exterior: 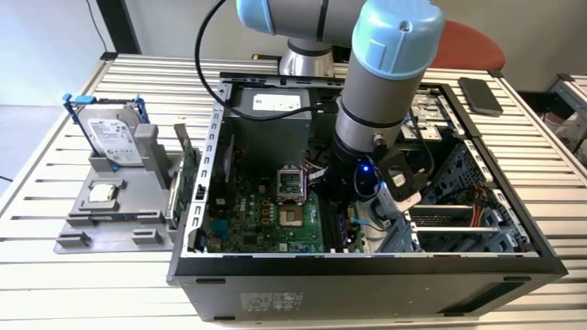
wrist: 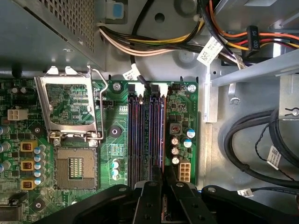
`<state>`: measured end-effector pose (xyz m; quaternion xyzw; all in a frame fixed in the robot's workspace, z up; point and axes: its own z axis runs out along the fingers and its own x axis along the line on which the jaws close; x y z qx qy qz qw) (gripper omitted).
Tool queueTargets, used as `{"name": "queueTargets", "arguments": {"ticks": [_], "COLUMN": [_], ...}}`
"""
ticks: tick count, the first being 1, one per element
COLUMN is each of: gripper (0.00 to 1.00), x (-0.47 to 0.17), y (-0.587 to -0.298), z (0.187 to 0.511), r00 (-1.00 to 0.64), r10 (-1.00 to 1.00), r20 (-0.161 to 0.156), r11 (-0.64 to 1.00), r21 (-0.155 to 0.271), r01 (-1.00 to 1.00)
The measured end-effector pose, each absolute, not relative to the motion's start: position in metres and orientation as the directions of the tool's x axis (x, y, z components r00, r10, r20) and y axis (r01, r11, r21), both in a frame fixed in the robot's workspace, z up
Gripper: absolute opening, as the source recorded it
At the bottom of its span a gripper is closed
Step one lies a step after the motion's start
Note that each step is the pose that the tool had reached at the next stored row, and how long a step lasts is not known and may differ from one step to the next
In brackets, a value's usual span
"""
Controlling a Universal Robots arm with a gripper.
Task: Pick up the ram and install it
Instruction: 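Insert the ram into the slot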
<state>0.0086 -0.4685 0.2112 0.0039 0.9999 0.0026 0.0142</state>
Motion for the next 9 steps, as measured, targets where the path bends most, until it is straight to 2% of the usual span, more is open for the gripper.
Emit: {"name": "queueTargets", "arguments": {"ticks": [4,5,9], "gripper": [0.00,1.00,1.00], "x": [0.0086,0.0086,0.0086], "y": [-0.4685,-0.4685,-0.4685], "z": [0.2111,0.2111,0.2149], "r00": [-1.000,-1.000,-1.000], "r10": [0.008,0.008,0.017], "r20": [-0.028,-0.028,-0.025], "r11": [1.000,1.000,1.000], "r21": [0.005,0.006,0.004], "r01": [0.008,0.008,0.016]}}
